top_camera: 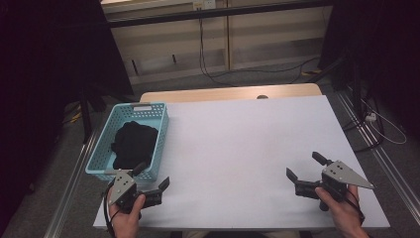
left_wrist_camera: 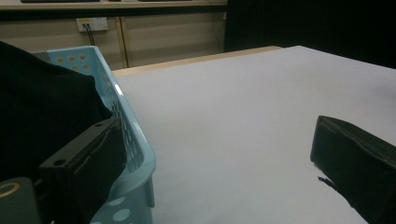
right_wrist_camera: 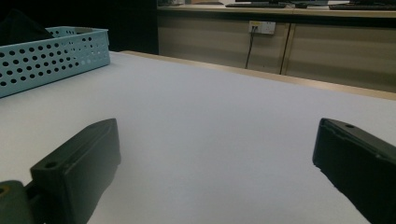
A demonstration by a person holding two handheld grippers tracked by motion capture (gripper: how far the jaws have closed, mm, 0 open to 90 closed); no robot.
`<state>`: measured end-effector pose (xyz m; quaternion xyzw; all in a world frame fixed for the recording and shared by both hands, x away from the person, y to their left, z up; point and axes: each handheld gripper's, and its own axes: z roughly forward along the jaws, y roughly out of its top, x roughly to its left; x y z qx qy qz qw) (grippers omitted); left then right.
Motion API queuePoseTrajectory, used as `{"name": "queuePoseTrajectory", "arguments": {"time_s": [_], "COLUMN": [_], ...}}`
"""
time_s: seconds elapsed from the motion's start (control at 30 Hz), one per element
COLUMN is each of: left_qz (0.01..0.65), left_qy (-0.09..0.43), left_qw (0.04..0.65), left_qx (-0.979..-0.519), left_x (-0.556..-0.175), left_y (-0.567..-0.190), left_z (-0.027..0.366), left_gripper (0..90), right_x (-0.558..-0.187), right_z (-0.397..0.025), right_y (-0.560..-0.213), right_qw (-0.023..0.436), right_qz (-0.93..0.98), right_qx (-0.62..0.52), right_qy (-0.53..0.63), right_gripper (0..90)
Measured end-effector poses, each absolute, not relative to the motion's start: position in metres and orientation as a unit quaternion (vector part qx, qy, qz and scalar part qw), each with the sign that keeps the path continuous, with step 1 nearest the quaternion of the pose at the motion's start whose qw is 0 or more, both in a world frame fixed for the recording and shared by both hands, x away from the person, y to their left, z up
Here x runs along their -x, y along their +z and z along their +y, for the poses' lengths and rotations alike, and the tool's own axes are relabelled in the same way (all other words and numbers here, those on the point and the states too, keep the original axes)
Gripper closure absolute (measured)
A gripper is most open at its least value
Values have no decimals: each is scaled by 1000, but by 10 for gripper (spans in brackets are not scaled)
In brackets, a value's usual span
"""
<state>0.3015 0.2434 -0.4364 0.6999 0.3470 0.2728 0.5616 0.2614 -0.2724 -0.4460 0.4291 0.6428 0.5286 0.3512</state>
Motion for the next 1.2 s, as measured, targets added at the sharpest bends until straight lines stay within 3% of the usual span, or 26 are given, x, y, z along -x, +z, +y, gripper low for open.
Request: {"name": "queuePoseTrajectory", "arguments": {"time_s": [0.67, 1.2], "left_qz": [340, 371], "left_qy": [284, 279], "left_qw": [547, 528], "left_qx": [-710, -711], "left_x": [-301, -315], "left_y": [-432, -410], "left_z": [243, 251], "left_gripper": [34, 37], "right_x": [-263, -262], "right_z": [-270, -270], "right_y": [-446, -447], "right_qw": [346, 340], "right_qz": [650, 653], "right_qx": [-418, -417], "right_qy": [532, 533], "right_gripper": [6, 6]}}
